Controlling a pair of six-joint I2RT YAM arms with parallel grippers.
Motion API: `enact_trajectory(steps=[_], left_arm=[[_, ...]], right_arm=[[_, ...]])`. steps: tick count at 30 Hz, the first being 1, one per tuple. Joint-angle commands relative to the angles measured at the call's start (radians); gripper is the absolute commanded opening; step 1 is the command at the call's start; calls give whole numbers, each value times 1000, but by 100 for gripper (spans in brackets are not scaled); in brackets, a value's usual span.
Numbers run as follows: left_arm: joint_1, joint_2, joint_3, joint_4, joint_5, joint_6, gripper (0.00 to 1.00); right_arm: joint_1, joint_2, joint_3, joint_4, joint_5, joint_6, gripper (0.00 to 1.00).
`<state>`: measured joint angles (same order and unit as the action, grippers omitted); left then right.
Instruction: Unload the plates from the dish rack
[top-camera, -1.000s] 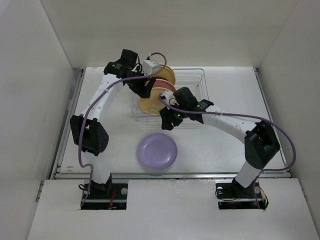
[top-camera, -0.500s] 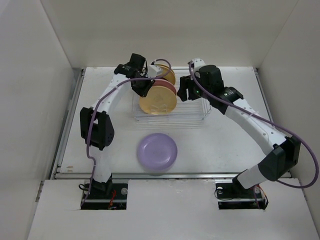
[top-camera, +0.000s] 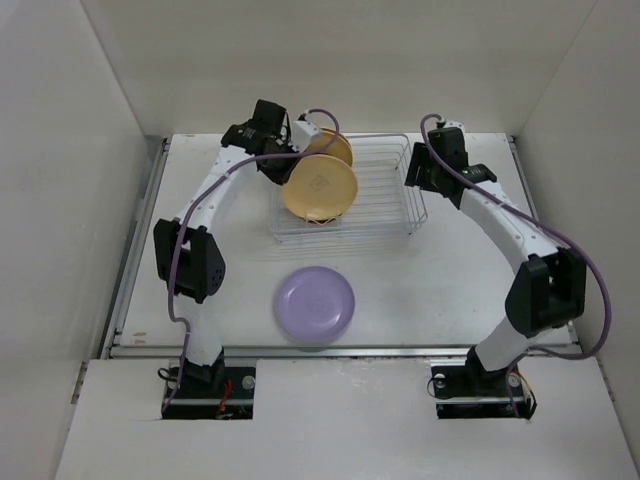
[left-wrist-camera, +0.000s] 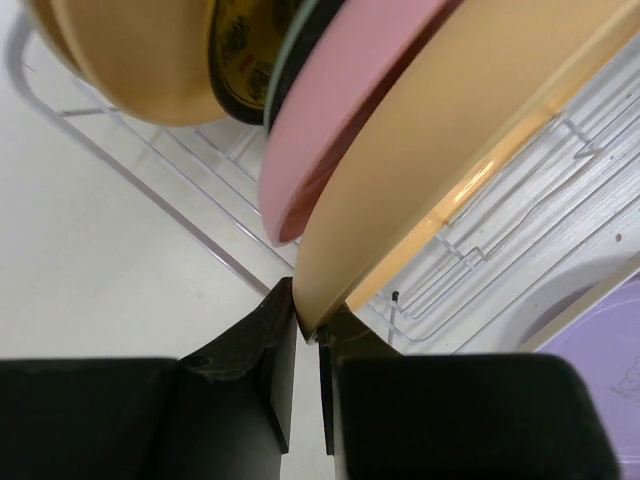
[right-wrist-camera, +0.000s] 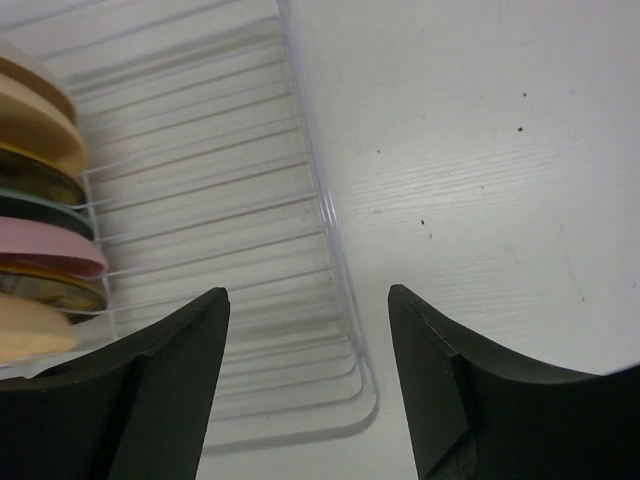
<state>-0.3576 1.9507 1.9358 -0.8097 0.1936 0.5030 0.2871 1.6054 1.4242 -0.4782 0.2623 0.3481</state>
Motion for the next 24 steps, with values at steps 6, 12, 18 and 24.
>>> enact_trajectory(steps=[6,12,18,24], left_arm=[[25,-154,126,-26,222,-142,0],[69,-151,254,-297,429,-143,0],[-35,-33,260,-780,310,105,0],[-168,-76,-58,-780,172,192,0]], right_arm=[[-31,151,12,95,-14,11,71],[-31,177,12,104,-37,11,69],[-31,188,1,113,-37,-7,69],[-31,206,1,113,-46,-8,68]])
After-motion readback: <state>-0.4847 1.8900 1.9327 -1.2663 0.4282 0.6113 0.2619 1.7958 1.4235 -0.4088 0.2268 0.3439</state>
